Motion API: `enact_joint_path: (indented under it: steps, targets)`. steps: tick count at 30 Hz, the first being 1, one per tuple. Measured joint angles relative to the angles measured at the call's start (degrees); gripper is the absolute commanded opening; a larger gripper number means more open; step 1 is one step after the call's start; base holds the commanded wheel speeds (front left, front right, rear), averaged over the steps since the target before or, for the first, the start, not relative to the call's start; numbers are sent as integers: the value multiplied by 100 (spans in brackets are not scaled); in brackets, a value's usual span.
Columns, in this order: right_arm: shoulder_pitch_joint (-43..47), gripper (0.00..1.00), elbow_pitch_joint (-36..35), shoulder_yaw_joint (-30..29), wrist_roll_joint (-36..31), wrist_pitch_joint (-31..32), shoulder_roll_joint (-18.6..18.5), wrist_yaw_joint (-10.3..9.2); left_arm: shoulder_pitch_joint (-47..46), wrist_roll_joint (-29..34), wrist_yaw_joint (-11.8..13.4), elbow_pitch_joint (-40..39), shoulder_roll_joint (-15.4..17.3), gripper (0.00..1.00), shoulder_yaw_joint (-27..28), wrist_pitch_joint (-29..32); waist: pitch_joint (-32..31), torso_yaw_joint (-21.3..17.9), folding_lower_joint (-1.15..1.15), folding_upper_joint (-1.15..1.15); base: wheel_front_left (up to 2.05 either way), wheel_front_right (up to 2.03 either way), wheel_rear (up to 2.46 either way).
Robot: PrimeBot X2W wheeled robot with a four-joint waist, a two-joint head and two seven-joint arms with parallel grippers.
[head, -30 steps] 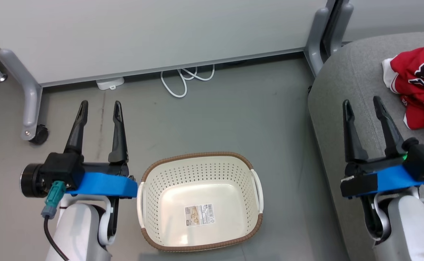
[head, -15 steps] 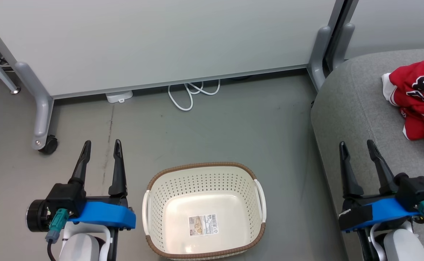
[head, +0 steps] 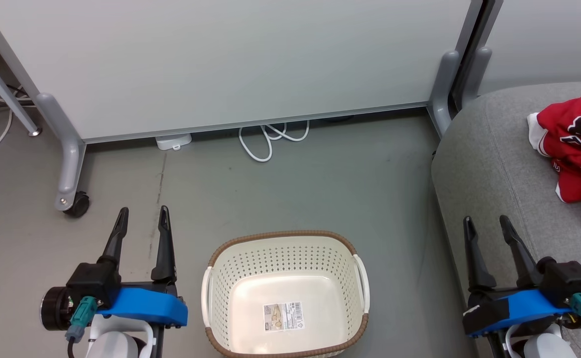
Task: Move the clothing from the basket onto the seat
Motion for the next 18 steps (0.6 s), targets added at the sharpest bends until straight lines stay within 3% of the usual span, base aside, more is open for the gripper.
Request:
enact_joint_path:
  steps: [6, 7, 13, 18]
  targets:
    - [25, 100, 26, 23, 53, 0, 2, 0, 18, 0, 21, 37, 0, 100, -48, 0, -42, 20, 0, 0, 0, 0, 0]
    - [27, 0, 53, 24, 54, 0, 3, 0, 25, 0, 21, 63, -1, 0, -54, 4, -45, 22, 0, 0, 0, 0, 0]
    - [124, 0, 357, 29, 70, 30, 18, 0, 279, -25, 21, 368, -10, 0, -63, 47, -52, 21, 0, 0, 0, 0, 0]
    - [131, 0, 371, -1, 581, 176, 23, 0, 299, -547, 19, 393, -15, 0, -9, 221, -69, 15, 0, 0, 0, 0, 0]
